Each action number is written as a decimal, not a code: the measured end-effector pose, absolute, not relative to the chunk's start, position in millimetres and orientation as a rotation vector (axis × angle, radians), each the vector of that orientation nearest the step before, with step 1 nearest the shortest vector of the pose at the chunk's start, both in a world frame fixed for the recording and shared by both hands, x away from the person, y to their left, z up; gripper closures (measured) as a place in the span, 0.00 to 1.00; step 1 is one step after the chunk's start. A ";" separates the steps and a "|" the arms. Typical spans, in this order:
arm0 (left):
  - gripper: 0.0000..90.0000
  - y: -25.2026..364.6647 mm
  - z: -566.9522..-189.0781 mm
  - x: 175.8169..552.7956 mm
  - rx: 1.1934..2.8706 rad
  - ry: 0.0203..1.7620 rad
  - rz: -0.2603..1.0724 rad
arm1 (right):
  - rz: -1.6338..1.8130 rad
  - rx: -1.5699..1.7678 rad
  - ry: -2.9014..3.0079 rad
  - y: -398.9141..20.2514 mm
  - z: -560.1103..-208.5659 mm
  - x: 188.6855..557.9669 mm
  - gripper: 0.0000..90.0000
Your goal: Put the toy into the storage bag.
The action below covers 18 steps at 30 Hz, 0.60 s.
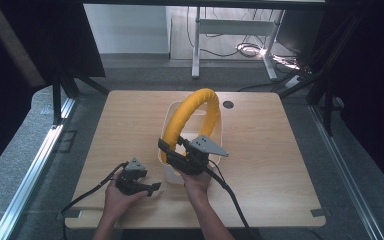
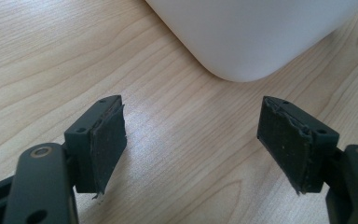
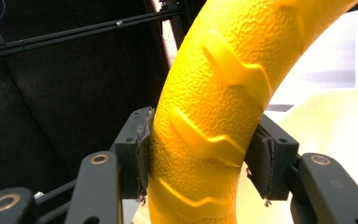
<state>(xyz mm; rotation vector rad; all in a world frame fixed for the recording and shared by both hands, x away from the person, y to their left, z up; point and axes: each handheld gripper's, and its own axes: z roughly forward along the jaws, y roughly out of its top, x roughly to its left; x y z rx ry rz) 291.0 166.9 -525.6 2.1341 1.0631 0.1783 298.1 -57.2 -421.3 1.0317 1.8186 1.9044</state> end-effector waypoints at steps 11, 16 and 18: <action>0.26 167.7 -524.9 291.7 2.134 1.072 0.181 | 1.918 1.012 1.832 -75.1 -410.2 293.2 0.31; 0.27 169.7 -522.5 291.5 2.125 1.075 0.192 | 1.895 0.967 1.865 -87.6 -405.4 290.1 0.30; 0.26 170.0 -521.9 291.1 2.125 1.075 0.195 | 1.906 0.934 1.898 -100.5 -400.8 288.9 0.31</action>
